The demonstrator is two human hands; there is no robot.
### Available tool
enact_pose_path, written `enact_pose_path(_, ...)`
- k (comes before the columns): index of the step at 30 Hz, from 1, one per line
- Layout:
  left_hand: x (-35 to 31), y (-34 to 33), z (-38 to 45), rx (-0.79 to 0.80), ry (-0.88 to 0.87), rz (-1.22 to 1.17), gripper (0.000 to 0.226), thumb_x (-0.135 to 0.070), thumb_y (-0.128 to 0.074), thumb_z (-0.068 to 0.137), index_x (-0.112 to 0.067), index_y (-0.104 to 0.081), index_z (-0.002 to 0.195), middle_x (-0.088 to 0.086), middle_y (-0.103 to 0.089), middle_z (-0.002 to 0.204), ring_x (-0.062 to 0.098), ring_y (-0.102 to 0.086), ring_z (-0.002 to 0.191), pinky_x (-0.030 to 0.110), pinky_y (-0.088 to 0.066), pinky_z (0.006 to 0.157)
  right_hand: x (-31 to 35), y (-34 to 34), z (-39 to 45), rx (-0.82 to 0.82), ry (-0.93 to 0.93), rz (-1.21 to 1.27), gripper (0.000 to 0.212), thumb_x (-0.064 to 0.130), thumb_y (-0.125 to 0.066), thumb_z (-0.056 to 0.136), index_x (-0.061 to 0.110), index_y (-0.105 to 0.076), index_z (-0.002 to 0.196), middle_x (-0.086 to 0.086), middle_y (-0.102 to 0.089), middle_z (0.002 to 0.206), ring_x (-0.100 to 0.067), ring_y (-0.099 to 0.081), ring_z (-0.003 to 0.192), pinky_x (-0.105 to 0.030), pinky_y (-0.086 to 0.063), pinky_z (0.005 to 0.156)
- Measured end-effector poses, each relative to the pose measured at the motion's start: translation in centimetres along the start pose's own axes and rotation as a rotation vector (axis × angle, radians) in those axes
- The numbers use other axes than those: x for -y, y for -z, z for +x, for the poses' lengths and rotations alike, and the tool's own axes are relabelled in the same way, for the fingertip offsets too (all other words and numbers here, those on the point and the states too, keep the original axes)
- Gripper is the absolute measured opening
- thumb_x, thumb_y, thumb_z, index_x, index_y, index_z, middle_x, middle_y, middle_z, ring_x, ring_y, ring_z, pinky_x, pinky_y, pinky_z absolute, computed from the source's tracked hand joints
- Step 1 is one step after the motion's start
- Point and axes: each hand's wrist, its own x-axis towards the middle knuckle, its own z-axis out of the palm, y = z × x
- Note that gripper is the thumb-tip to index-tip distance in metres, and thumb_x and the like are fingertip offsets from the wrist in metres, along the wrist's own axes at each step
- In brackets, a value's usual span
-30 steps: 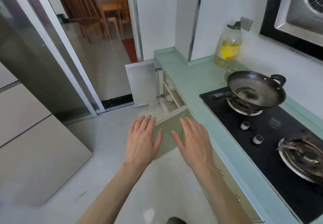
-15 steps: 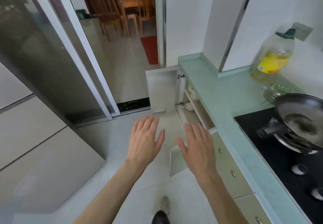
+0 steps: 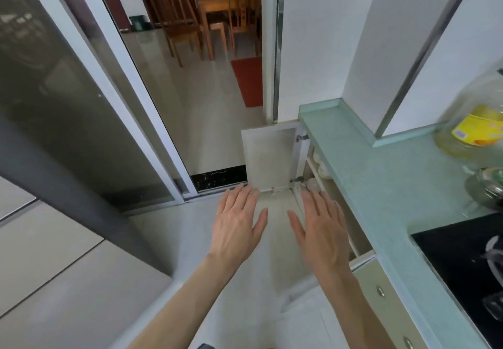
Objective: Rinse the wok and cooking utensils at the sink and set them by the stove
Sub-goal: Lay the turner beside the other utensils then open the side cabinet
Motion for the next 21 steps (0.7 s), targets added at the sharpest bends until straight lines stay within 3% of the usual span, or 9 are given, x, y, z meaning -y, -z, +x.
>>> enact_pose_path(4, 1.9, -2.1, 3.5, -0.013, -0.025, -0.035, 0.048, -0.041, -0.049, 0.104, -0.010, -0.061, 0.138, 0.006, -0.061, 0.143, 0.025, -0.047, 0.141, 0.041, -0.027, 0.124, 0.6, -1.4, 3.5, -0.024, -0.023, -0.012, 0.060, 0.055, -0.037, 0.110, 0.015, -0.047, 0.154, -0.008, -0.052, 0.157, -0.028, -0.044, 0.148, -0.045, -0.034, 0.124)
enact_pose_path(8, 4.5, -4.7, 7.0, 0.011, -0.081, -0.063, 0.048, -0.041, -0.050, 0.103, -0.010, -0.062, 0.138, 0.006, -0.061, 0.142, 0.025, -0.048, 0.141, 0.043, -0.029, 0.123, 1.5, -2.9, 6.8, -0.027, -0.063, -0.055, 0.064, 0.057, -0.032, 0.108, 0.015, -0.048, 0.154, -0.007, -0.053, 0.156, -0.027, -0.045, 0.148, -0.045, -0.035, 0.123)
enact_pose_path(13, 8.7, -7.6, 13.2, 0.078, -0.169, -0.099, 0.052, -0.045, -0.041, 0.104, -0.012, -0.059, 0.139, 0.004, -0.059, 0.144, 0.023, -0.047, 0.142, 0.046, -0.034, 0.121, 3.4, -4.9, 11.8, -0.151, -0.145, -0.075, 0.059, 0.053, -0.044, 0.105, 0.012, -0.060, 0.143, -0.010, -0.063, 0.144, -0.030, -0.058, 0.136, -0.048, -0.045, 0.115)
enact_pose_path(17, 12.2, -8.8, 18.5, 0.127, -0.281, -0.167, 0.052, -0.043, -0.040, 0.104, -0.010, -0.061, 0.138, 0.007, -0.061, 0.142, 0.025, -0.051, 0.139, 0.050, -0.041, 0.116, 5.7, -6.0, 15.8, -0.130, -0.299, -0.147, 0.063, 0.055, -0.045, 0.104, 0.008, -0.058, 0.144, -0.013, -0.064, 0.142, -0.032, -0.058, 0.134, -0.049, -0.045, 0.114)
enact_pose_path(21, 14.5, -10.7, 23.3, 0.188, -0.359, -0.261, 0.052, -0.043, -0.041, 0.104, -0.011, -0.058, 0.142, 0.007, -0.059, 0.144, 0.025, -0.049, 0.140, 0.049, -0.037, 0.119, 7.7, -6.9, 18.8, -0.132, -0.430, -0.190, 0.063, 0.054, -0.043, 0.105, 0.006, -0.057, 0.145, -0.014, -0.063, 0.143, -0.033, -0.056, 0.137, -0.050, -0.043, 0.116)
